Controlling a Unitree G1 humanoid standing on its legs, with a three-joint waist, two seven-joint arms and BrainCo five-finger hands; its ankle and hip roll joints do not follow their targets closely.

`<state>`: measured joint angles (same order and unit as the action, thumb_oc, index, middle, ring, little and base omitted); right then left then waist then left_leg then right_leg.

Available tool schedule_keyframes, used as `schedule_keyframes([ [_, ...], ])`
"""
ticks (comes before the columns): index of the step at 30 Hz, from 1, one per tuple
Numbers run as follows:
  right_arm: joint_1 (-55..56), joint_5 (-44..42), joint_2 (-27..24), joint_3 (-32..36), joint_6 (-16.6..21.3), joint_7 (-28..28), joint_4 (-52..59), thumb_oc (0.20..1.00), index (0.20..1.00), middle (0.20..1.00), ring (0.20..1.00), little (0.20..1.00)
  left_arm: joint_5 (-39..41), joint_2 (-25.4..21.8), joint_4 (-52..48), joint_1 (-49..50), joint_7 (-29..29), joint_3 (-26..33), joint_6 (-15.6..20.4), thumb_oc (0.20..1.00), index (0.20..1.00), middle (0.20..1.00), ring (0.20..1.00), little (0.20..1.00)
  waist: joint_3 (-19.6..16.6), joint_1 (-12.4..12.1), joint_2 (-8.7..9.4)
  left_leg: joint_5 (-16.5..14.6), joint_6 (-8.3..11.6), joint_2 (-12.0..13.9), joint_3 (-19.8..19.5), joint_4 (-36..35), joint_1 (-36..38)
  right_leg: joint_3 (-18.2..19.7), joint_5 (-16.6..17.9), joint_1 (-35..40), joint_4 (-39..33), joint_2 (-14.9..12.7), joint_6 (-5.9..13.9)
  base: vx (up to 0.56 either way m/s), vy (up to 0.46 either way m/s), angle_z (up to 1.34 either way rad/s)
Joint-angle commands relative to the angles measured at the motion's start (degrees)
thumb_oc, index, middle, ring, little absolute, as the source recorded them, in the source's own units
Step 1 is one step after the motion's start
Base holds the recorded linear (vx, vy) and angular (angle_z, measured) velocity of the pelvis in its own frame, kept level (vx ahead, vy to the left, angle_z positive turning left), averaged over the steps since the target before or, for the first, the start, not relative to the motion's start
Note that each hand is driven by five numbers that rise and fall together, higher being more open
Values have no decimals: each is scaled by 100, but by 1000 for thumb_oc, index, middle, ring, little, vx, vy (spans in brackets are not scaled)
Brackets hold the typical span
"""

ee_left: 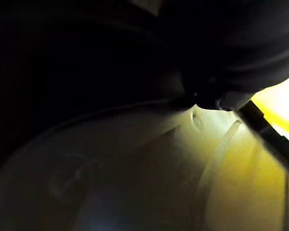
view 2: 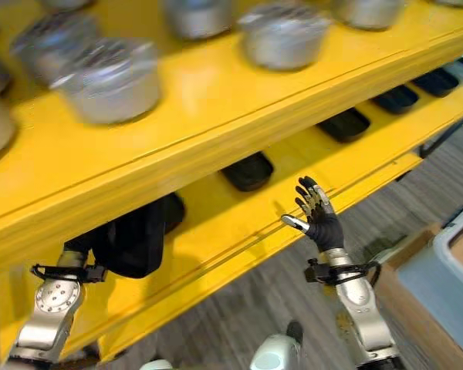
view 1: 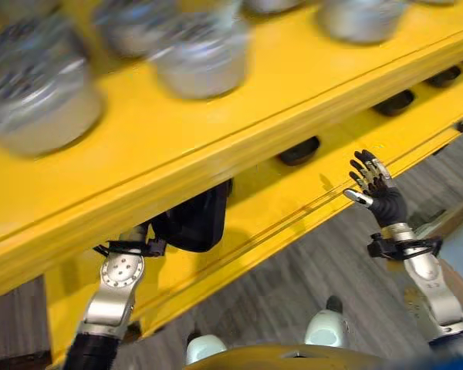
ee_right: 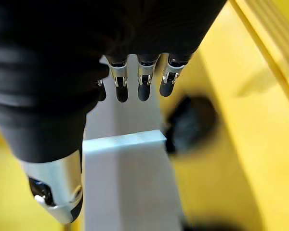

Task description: Move parts from the plastic box to the shelf.

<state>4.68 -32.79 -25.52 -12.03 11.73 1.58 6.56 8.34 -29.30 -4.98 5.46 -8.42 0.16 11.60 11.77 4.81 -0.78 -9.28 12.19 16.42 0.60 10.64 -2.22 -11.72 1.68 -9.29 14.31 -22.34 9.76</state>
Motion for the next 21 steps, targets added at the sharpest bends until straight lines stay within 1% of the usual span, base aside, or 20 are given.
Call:
schedule_keyframes([
  [1, -383, -2, -173, 198, 425, 139, 296, 1000, 1000, 1000, 1000, 1000, 314, -99, -583, 216, -195, 180, 448, 200, 200, 200, 200, 200, -478, -54, -168, 2083, -526, 438, -232, -1081, 241, -141, -604, -139, 446, 603, -449, 22, 240, 53],
  [3, -407, 81, -110, 230, 398, 164, 279, 1000, 1000, 1000, 1000, 1000, 301, -146, -588, 160, -180, 184, 450, 200, 200, 200, 200, 200, -458, -73, -162, 1562, -503, 308, -53, -1022, 224, -185, -554, -30, 472, 427, -369, 27, 244, 41],
  [4, -413, 96, -73, 236, 397, 185, 272, 1000, 1000, 1000, 1000, 1000, 283, -185, -592, 145, -163, 177, 460, 200, 200, 200, 200, 200, -427, -93, -122, 1351, -531, 202, -50, -970, 234, -177, -511, 47, 410, 347, -314, 4, 262, 20],
  [6, -397, 139, 5, 273, 401, 210, 298, 1000, 1000, 1000, 1000, 1000, 225, -264, -589, 79, -169, 148, 477, 200, 200, 200, 200, 200, -381, -144, -56, 1072, -549, -9, -58, -873, 201, -285, -297, 255, 199, 129, -157, -15, 239, 19],
  [8, -364, 158, 70, 277, 400, 255, 286, 1000, 1000, 1000, 1000, 1000, 223, -336, -622, 25, -177, 141, 479, 200, 200, 200, 200, 200, -371, -176, -23, 992, -528, -137, -81, -857, 200, -395, -139, 406, 41, 8, -61, -16, 169, 23],
  [9, -364, 158, 72, 277, 400, 255, 285, 1000, 1000, 1000, 1000, 1000, 223, -337, -623, 25, -177, 141, 479, 200, 200, 200, 200, 200, -367, -170, -21, 992, -530, -140, -87, -855, 201, -404, -135, 418, 33, 7, -59, -20, 198, 30],
  [10, -294, 207, 153, 297, 388, 270, 284, 1000, 1000, 1000, 1000, 1000, 230, -376, -636, 5, -178, 130, 482, 200, 200, 200, 200, 200, -403, -206, 19, 953, -511, -238, -108, -942, 218, -560, 0, 628, -227, -94, 29, -2, 166, 34],
  [14, -201, 250, 213, 293, 352, 252, 259, 1000, 1000, 1000, 1000, 1000, 259, -384, -575, 7, -172, 99, 450, 200, 200, 200, 200, 200, -524, -261, 161, 873, -535, -426, -168, -970, 193, -768, 212, 890, -493, -204, 159, 30, 122, 32],
  [18, -139, 298, 210, 259, 262, 155, 219, 1000, 1000, 1000, 1000, 1000, 246, -343, -561, 185, -157, 200, 418, 200, 200, 200, 200, 200, -610, -312, 299, 821, -575, -486, -134, -1003, 243, -856, 325, 1024, -655, -202, 224, 29, 45, 16],
  [19, -138, 297, 211, 255, 263, 154, 217, 1000, 1000, 1000, 1000, 1000, 246, -344, -566, 194, -156, 204, 416, 200, 200, 200, 200, 200, -612, -311, 302, 824, -577, -488, -130, -1011, 251, -858, 334, 1033, -670, -201, 227, 31, 25, 5],
  [20, -126, 274, 223, 234, 229, 100, 205, 1000, 1000, 1000, 1000, 1000, 263, -310, -500, 266, -156, 255, 392, 200, 200, 200, 200, 200, -639, -322, 360, 792, -605, -495, -94, -1024, 279, -821, 358, 1038, -696, -179, 244, 0, 0, 0],
  [21, -124, 273, 225, 230, 228, 99, 206, 1000, 1000, 1000, 1000, 1000, 264, -312, -501, 272, -155, 259, 393, 200, 200, 200, 200, 200, -641, -329, 364, 791, -606, -496, -82, -1027, 287, -808, 362, 1036, -699, -180, 245, 30, 13, -3],
])
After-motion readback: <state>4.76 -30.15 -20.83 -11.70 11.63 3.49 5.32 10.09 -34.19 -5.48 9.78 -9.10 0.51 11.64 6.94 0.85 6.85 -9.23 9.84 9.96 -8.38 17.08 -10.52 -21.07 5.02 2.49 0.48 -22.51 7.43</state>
